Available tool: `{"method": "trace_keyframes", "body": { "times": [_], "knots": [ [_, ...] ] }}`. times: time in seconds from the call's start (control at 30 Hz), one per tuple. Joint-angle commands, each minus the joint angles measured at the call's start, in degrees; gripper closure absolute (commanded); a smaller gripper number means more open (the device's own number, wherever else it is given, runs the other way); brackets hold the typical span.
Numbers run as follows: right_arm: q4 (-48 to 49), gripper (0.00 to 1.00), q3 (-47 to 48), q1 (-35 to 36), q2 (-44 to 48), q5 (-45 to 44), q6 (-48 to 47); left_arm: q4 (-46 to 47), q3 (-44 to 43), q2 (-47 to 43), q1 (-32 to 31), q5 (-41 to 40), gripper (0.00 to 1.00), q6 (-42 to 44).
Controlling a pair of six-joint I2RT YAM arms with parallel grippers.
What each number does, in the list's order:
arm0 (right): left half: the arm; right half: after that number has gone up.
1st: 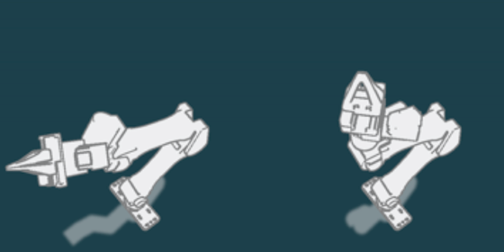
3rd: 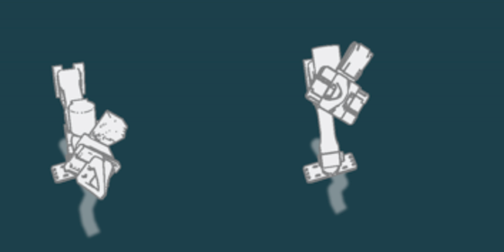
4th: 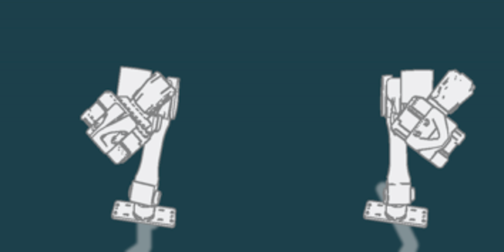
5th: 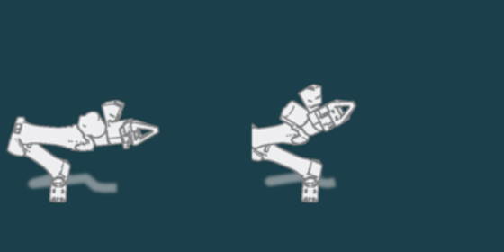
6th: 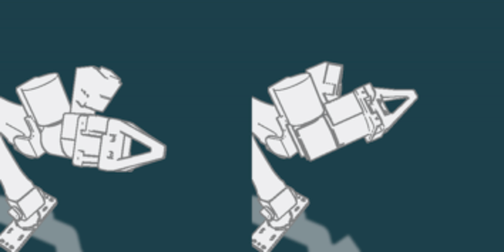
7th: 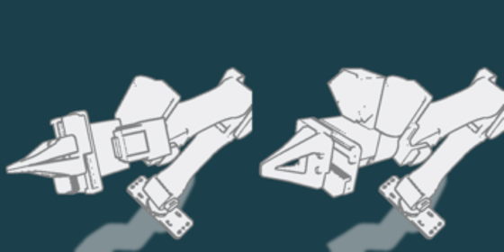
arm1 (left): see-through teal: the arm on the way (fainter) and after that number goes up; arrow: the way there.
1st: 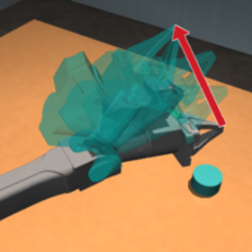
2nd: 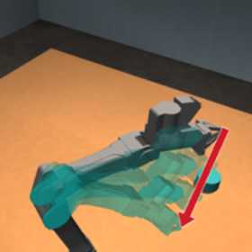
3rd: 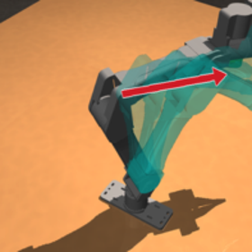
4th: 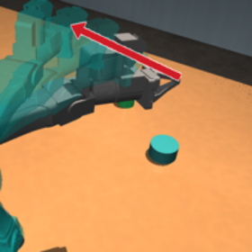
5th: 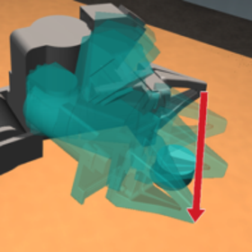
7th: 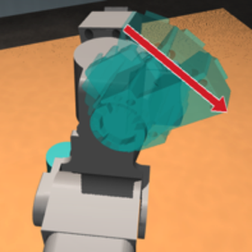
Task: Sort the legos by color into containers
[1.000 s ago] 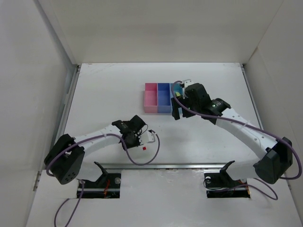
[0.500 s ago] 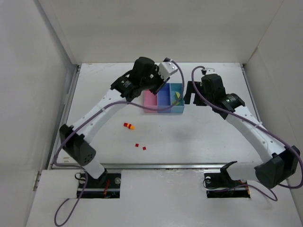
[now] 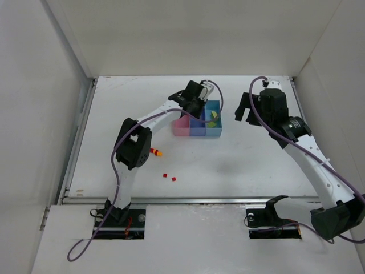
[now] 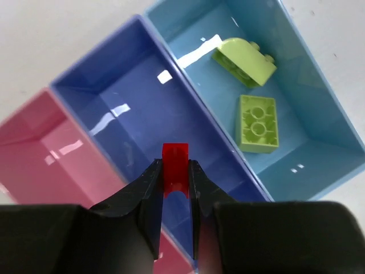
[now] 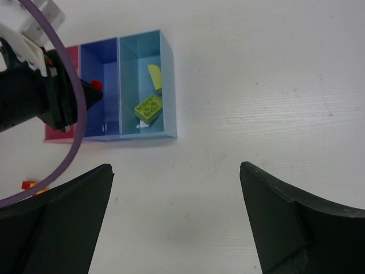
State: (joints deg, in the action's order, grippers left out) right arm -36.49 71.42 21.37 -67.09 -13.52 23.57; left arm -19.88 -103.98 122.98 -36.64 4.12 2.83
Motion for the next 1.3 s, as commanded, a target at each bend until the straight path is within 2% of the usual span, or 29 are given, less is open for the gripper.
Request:
{"method": "trace_keyframes", "body": {
  "times": [0.0, 0.07, 0.23, 0.3, 0.4, 0.57, 0.77, 0.9, 1.03, 1.13, 1.17, 1.27],
  "knots": [
    [0.02, 0.02, -1.89, -0.18, 1.34, -0.28, -0.11, 2.65, -1.93, -4.24, 0.08, -5.61, 1.00, -1.34],
    [0.02, 0.02, -1.90, -0.18, 1.96, -0.28, -0.11, 3.27, -1.40, -4.24, 0.08, -4.66, 1.00, -0.47],
    [-0.51, 0.02, -1.81, -0.18, 2.49, -0.28, -0.11, 2.65, -0.17, -3.71, -0.45, -4.12, 0.73, 0.16],
    [-0.51, 0.02, -1.03, -0.18, 2.49, -0.28, -0.81, 2.13, -0.17, -3.71, -0.45, -4.12, 0.58, 0.69],
    [-1.04, 0.02, 0.56, -0.18, 1.96, 0.24, -2.03, 1.60, 0.36, -3.71, -0.45, -4.82, 0.47, 0.69],
    [-1.04, 0.02, 1.18, -0.18, 1.96, 2.97, -4.23, 1.07, 0.36, -4.85, -0.45, -4.03, 0.44, 0.69],
    [-0.52, 0.02, 1.18, -0.18, 2.49, 7.61, -5.47, -0.24, -2.80, -7.31, -0.45, -2.89, 0.45, 0.16],
    [0.54, 0.02, 0.56, 3.40, 2.49, 10.61, -8.01, 0.27, -4.47, -12.66, 1.30, -3.94, 0.45, 0.16],
    [1.07, 0.02, 2.14, 11.84, -0.40, 10.62, -10.30, 1.59, -1.23, -20.39, 5.25, -7.28, 0.40, -0.45],
    [0.37, 0.02, 4.68, 18.86, -6.81, 10.62, -9.78, 1.60, 4.57, -26.20, 12.19, -10.09, 0.39, -2.21],
    [-0.50, 0.02, 5.30, 20.37, -8.91, 10.62, -8.90, 0.47, 5.62, -28.56, 16.39, -10.79, 0.38, -3.69],
    [-0.26, 0.02, 6.45, 25.91, -15.08, 8.69, -4.34, -4.10, 7.57, -32.08, 22.74, -14.74, 0.38, -5.99]
  ]
}}
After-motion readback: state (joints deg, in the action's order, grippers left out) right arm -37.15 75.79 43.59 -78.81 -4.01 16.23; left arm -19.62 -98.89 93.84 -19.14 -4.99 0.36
